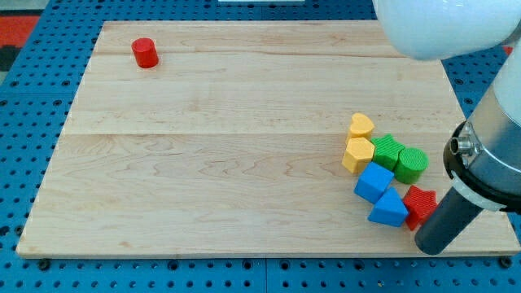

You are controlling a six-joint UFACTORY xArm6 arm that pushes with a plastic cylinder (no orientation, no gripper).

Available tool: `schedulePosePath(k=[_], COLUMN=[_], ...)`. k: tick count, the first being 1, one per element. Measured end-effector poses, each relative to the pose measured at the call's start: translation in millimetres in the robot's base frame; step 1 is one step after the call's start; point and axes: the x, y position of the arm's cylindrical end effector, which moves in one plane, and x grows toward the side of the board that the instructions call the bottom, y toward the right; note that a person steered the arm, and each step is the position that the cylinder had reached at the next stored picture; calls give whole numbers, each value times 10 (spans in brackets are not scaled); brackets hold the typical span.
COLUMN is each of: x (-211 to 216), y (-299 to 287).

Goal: Push the blue triangle to the left of the blue cube

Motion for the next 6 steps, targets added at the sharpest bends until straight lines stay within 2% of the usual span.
schedulePosePath(k=[1,4,6], x=[-133,-690,-912], y=[-93,-839,-1295])
